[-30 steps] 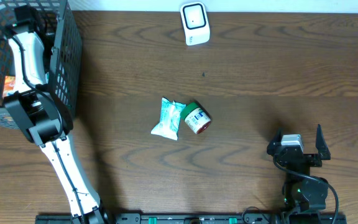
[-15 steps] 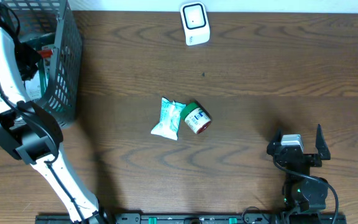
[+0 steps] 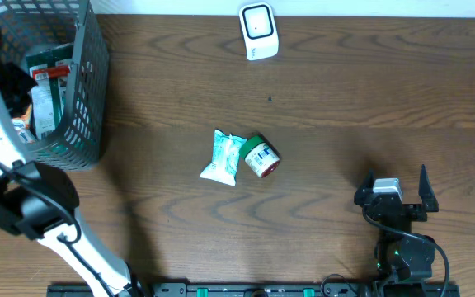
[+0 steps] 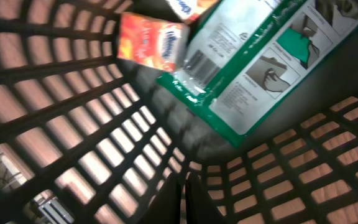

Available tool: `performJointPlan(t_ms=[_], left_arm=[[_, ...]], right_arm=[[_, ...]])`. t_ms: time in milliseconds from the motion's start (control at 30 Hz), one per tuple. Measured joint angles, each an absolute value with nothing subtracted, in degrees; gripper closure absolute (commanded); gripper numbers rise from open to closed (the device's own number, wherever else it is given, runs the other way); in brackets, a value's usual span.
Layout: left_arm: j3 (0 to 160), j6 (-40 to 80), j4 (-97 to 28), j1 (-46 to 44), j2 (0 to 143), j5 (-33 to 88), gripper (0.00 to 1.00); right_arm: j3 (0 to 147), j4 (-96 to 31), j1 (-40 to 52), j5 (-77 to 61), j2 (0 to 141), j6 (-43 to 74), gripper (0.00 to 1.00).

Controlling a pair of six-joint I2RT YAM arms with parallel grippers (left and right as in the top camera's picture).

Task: Scan the item barcode
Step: 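Grasp the red-and-white snack packet in the basket with the left gripper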

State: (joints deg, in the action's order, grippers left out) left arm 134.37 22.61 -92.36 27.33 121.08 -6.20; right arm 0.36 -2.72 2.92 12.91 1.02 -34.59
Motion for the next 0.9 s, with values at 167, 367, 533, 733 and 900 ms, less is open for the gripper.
performJointPlan(t_ms=[167,367,533,733,900], left_arm=[[130.8,22.0,-92.4,29.7,116.2,-6.4,0.92],[124.0,21.1,-92.4,33.1,109.1,-6.4,0.92],[117.3,20.9,-92.4,35.9,102.7,-8.4,0.92],[115.6,21.0,-92.4,40.7,98.0,-10.2,0.92],[115.6,21.1,-91.9,41.6,92.5,-7.8,0.4]], right_arm=[[0.4,-2.7,2.9,12.9,1.0,-34.6,0.01],[0.4,-2.7,2.9,12.9,1.0,-34.6,0.01],[0.4,-2.7,2.9,12.9,1.0,-34.6,0.01],[0.4,-2.7,2.9,12.9,1.0,-34.6,0.01],[0.4,-2.7,2.9,12.9,1.0,-34.6,0.01]])
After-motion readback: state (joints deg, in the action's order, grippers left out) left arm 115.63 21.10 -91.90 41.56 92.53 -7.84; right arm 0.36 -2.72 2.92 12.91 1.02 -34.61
